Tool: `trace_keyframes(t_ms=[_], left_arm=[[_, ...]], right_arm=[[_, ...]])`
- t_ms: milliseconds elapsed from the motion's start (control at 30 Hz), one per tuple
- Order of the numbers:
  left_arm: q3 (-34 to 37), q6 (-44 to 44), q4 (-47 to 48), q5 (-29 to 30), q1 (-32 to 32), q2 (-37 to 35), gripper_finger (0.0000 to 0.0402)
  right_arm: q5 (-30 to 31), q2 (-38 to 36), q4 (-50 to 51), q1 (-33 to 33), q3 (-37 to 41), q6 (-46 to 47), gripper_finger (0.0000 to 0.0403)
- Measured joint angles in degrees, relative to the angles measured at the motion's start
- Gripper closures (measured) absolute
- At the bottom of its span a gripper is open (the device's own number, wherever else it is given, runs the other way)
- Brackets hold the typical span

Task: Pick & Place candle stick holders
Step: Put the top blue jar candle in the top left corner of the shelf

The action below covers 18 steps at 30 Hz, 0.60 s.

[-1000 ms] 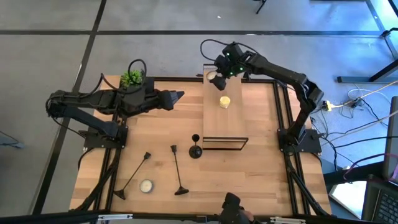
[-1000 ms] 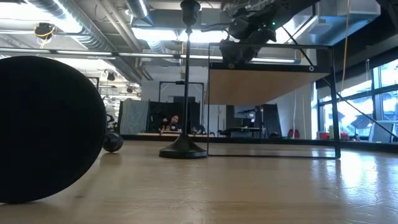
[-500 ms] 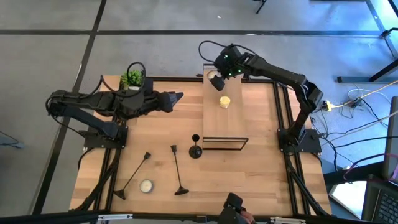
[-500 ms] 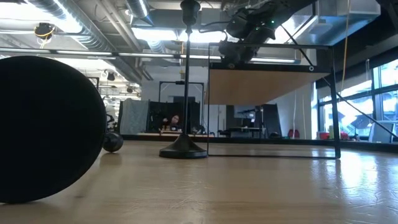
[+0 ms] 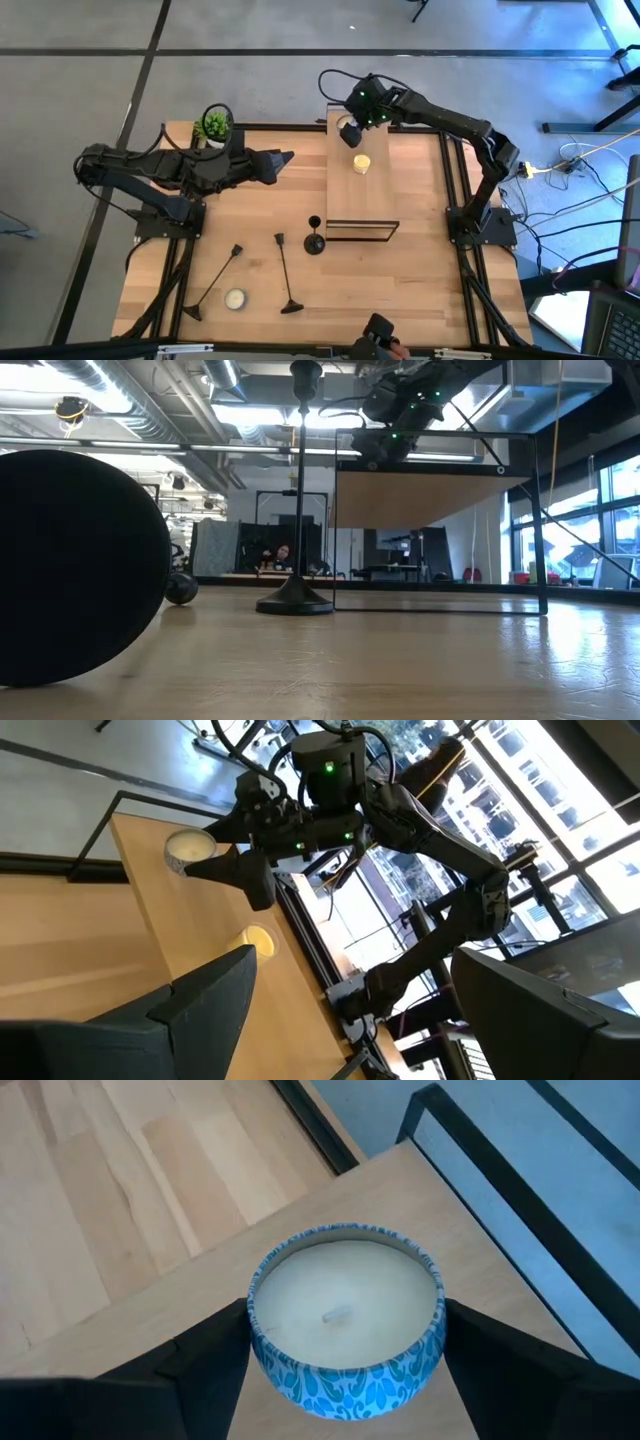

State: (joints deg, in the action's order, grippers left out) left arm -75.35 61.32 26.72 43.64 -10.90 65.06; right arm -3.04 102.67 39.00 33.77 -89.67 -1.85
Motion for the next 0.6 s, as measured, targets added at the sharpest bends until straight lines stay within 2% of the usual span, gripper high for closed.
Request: trace_keyframes(t_ms=[400,600], left_arm=[[0.00,-0.47,0.01,0.01,0.00,0.00,0.0070],[0.00,-0.57,0.02,0.00,0.00,0.00,0.0070]], right_arm=[[0.02,0.00,-0.28,-0.84,0.00,0.48,0.0095],[0.04,0.00,-0.45,-0.89,0.00,0.57,0.0069]])
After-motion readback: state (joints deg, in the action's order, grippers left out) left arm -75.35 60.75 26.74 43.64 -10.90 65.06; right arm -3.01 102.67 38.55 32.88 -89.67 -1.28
